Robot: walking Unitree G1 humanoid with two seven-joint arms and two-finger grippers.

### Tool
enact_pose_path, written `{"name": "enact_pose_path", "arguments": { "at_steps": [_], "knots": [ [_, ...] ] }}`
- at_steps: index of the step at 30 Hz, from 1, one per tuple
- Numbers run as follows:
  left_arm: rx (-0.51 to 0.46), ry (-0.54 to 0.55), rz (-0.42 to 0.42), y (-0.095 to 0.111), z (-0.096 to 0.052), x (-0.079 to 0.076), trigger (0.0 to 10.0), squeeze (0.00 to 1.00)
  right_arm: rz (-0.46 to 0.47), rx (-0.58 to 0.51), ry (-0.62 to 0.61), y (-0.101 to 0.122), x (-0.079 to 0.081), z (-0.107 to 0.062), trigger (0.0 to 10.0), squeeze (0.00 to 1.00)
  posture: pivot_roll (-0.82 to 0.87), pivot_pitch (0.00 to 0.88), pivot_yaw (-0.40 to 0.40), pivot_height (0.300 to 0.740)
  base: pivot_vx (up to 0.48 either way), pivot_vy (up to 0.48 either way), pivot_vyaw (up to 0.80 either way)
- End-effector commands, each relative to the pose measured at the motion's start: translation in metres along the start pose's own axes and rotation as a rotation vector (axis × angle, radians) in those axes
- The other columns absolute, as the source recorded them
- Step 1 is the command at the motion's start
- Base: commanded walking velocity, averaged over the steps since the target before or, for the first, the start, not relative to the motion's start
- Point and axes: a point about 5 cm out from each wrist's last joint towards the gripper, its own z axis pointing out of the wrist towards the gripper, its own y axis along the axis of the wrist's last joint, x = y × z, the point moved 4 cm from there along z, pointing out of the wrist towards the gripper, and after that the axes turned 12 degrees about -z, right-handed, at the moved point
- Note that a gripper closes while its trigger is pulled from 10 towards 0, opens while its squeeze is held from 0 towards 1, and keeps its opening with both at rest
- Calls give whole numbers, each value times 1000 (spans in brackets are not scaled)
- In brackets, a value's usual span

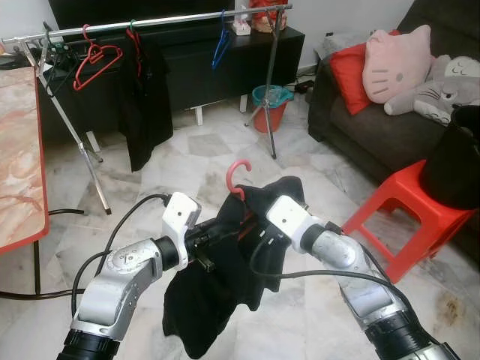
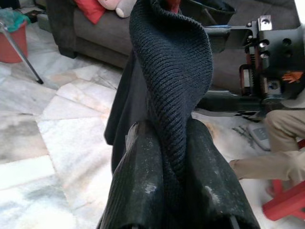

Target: Hang hanger

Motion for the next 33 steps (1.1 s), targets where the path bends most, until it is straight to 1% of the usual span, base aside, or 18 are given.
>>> {"name": "enact_pose_path", "arguments": {
  "at_steps": [1, 4, 5, 7, 8, 10, 12, 15, 20, 21, 22, 23, 25, 33],
  "knots": [
    [-39, -47, 18, 12, -1, -9, 10000, 0, -13, 23, -16, -2, -3, 1, 10000, 0, 27, 21, -59, 740, 0, 0, 0],
    [-40, -46, 14, 13, -2, -8, 10000, 0, 4, 46, -31, -5, -4, -3, 10000, 0, 25, 21, -59, 740, 0, 0, 0],
    [-35, -41, 14, 12, -3, -7, 10000, 0, 29, 34, -7, -2, 1, -6, 10000, 0, 21, 22, -58, 740, 0, 0, 0],
    [-34, -37, 11, 12, -3, -5, 10000, 0, 49, 17, 22, 1, 7, -8, 10000, 0, 21, 22, -58, 740, 0, 0, 0],
    [-34, -35, 9, 12, -3, -5, 10000, 0, 52, 14, 32, 2, 8, -9, 10000, 0, 21, 22, -58, 740, 0, 0, 0],
    [-34, -35, 7, 12, -3, -5, 10000, 0, 28, 23, 35, 1, 9, -10, 10000, 0, 21, 22, -57, 740, 0, 0, 0],
    [-35, -39, 4, 13, -3, -5, 10000, 0, 16, 39, 20, -1, 7, -11, 10000, 0, 20, 22, -58, 740, 0, 0, 0],
    [-38, -48, -1, 14, -3, -7, 10000, 0, 22, 60, -1, -5, 4, -12, 10000, 0, 20, 22, -58, 740, 0, 0, 0],
    [-44, -60, -11, 14, -2, -8, 10000, 0, 40, 130, -61, -18, -3, -16, 10000, 0, 20, 20, -59, 740, 0, 0, 0],
    [-46, -61, -12, 15, -2, -9, 10000, 0, 45, 138, -69, -20, -3, -16, 7020, 0, 21, 20, -59, 740, 0, 0, 0],
    [-46, -61, -12, 15, -2, -9, 10000, 0, 45, 138, -69, -20, -3, -16, 7020, 0, 21, 20, -59, 740, 0, 0, 0],
    [-47, -62, -12, 15, -2, -9, 10000, 0, 53, 152, -79, -22, -4, -17, 0, 0, 21, 20, -59, 740, 0, 0, 0],
    [-48, -63, -13, 16, -2, -9, 10000, 0, 52, 166, -85, -24, -5, -17, 0, 0, 22, 19, -59, 740, 0, 0, 0],
    [-57, -65, -17, 18, -2, -9, 10000, 0, 78, 149, -98, -21, -6, -16, 0, 0, 24, 21, -60, 740, 0, 0, 0]
  ]
}}
